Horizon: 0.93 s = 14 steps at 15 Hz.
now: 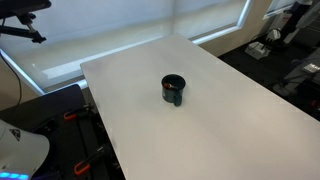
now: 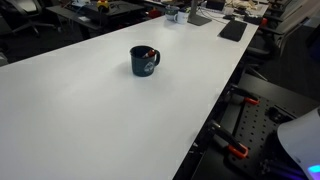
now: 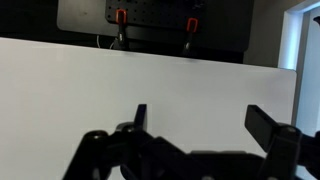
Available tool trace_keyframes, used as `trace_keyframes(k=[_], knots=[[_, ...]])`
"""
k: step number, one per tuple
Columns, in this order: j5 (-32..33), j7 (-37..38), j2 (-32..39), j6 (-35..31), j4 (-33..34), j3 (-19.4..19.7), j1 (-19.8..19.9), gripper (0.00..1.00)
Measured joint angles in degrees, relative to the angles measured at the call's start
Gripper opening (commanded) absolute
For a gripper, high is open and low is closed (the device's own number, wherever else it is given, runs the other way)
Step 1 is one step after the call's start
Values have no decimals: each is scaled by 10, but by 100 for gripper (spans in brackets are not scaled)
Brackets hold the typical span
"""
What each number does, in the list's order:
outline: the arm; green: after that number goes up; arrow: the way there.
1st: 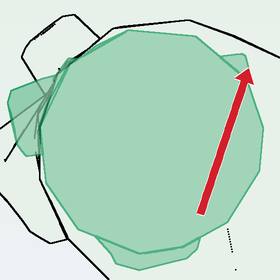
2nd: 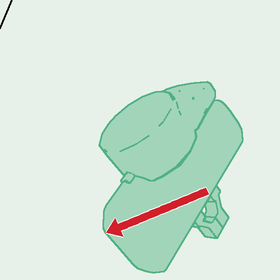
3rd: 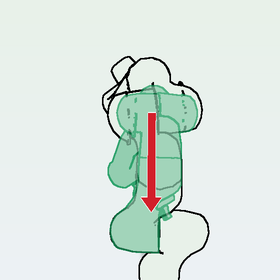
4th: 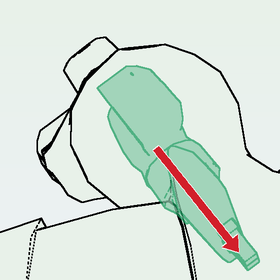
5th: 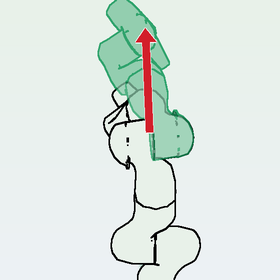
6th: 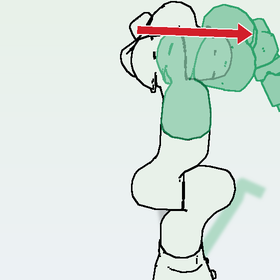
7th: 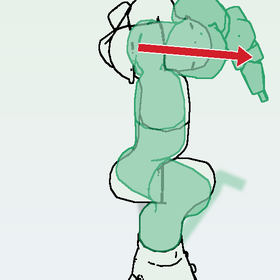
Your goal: Remove the red marker from the mug.
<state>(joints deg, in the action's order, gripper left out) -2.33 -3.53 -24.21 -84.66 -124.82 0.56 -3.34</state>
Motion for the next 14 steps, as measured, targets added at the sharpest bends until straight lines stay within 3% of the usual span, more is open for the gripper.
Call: trace_keyframes(k=[7,14], knots=[[0,-2,20,1,5,1,5,100],[0,39,114,-5,12,-8,6,100]])
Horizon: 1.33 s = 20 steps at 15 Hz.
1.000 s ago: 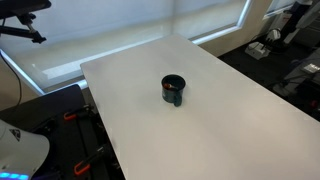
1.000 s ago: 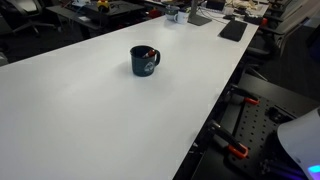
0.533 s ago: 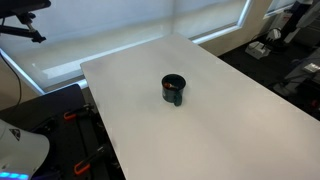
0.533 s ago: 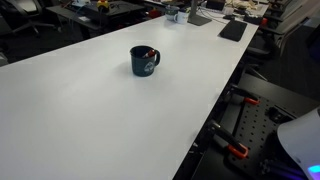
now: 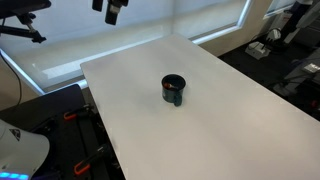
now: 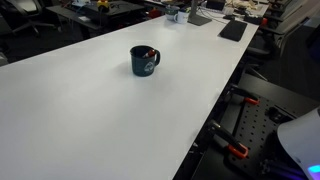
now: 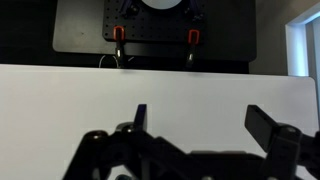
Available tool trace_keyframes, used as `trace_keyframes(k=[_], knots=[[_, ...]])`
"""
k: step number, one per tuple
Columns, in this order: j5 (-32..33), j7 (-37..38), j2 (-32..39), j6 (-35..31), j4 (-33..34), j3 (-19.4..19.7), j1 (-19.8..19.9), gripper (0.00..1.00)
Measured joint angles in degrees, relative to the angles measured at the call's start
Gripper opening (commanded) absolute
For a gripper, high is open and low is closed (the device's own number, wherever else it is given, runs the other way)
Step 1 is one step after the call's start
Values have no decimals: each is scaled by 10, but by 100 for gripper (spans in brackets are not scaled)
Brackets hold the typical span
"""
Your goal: Remove the red marker from the mug.
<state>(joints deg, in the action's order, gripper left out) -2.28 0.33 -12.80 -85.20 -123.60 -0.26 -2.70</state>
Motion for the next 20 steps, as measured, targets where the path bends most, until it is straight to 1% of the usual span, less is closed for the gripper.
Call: trace_keyframes(k=[3,9,14,20], knots=[[0,10,28,0,11,-6,0,100],[0,11,37,0,13,-3,3,100],[0,10,64,0,15,5,21,100],[0,10,66,0,15,4,21,100]])
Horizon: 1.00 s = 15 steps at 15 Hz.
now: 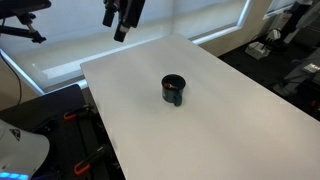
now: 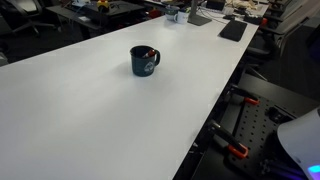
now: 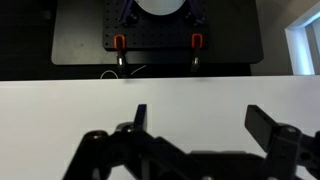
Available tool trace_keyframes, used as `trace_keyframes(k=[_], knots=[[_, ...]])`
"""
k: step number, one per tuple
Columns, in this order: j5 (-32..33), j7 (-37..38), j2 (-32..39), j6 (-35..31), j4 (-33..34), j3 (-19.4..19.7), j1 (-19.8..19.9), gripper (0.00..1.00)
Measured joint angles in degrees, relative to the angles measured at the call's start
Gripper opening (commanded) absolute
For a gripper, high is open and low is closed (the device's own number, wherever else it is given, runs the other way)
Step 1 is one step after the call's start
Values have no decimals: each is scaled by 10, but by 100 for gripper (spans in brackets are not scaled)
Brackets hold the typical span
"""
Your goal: Remove the red marker from the mug.
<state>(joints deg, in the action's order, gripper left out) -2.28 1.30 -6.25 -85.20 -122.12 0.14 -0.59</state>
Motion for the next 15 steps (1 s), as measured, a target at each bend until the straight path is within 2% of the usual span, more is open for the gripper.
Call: trace_keyframes(k=[4,10,15], knots=[[-1,3,14,0,3,3,4,100],[-9,17,103,0,59,14,21,100],[-9,16,105,0,59,14,20,100]])
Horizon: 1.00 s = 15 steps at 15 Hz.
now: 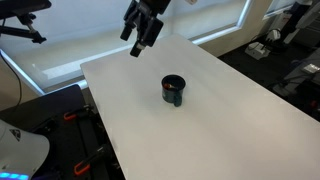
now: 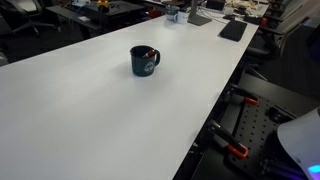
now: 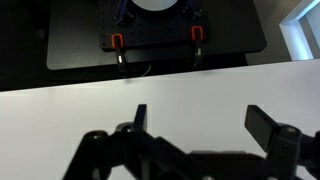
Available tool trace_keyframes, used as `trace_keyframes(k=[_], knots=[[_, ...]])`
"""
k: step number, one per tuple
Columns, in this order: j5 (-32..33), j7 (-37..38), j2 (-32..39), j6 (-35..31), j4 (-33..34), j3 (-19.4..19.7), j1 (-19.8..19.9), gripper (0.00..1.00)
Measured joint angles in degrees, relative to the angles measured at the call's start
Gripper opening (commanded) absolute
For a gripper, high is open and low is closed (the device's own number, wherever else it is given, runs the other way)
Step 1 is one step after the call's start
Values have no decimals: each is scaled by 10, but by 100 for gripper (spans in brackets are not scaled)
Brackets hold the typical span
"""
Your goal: Remove the red marker from the mug.
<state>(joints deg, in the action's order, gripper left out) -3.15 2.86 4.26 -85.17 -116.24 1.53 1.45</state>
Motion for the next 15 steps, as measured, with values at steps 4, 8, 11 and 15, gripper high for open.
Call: trace_keyframes(k=[4,8,11,15], knots=[[0,0,13,0,3,0,3,100],[0,2,53,0,30,0,4,100],[0,6,81,0,49,0,4,100],[0,6,80,0,49,0,4,100]])
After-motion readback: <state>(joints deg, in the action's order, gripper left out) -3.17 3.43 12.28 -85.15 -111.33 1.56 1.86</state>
